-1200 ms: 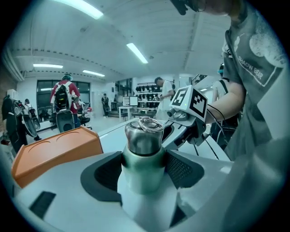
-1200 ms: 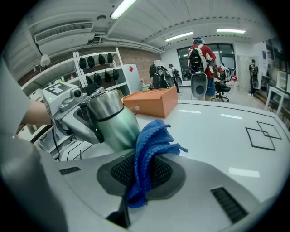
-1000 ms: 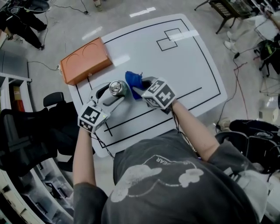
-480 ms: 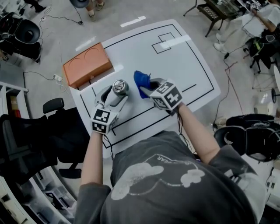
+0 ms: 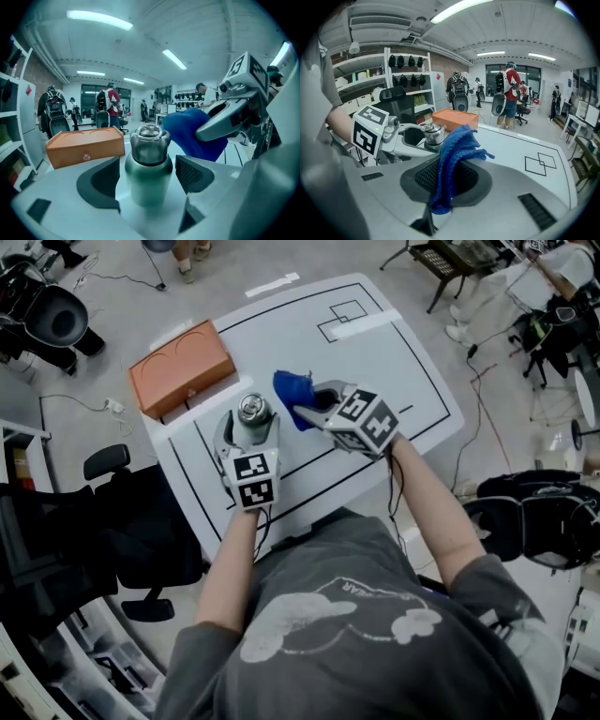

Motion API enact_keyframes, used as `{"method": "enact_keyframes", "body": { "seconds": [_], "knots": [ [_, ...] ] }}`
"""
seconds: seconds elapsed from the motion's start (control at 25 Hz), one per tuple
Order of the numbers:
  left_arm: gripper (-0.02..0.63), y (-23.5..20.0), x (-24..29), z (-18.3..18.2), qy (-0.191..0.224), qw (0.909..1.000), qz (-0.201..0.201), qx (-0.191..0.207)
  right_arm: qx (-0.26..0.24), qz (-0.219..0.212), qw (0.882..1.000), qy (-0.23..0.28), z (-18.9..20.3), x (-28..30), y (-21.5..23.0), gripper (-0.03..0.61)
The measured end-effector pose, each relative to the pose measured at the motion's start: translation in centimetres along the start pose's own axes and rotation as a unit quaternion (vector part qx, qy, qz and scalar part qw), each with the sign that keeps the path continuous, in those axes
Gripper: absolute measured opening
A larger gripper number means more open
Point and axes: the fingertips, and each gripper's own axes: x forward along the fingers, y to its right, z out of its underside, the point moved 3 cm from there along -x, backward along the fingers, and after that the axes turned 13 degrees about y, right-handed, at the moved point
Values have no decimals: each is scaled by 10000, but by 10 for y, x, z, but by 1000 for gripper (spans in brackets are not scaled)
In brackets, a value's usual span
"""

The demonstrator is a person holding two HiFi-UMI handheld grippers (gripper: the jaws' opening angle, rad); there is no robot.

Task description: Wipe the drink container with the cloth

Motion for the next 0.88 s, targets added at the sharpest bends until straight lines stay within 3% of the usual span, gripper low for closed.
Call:
{"method": "enact_keyframes", "body": {
  "seconds": [0.16, 0.44, 0.68, 0.88],
  "knots": [
    [356, 2, 2, 12, -521, 9986, 34, 31, -41, -185, 9998, 47, -5, -1, 6, 46],
    [322, 2, -1, 12, -564, 9981, 241, -80, -389, -1125, 9929, 84, -13, 22, 12, 46],
    [319, 4, -1, 12, -539, 9932, 1002, 247, -477, -2167, 9751, -31, -11, 45, 5, 46],
    [319, -1, 3, 14, -517, 9857, 1577, 299, -500, -2492, 9669, -232, -6, 57, 12, 46]
  ]
}}
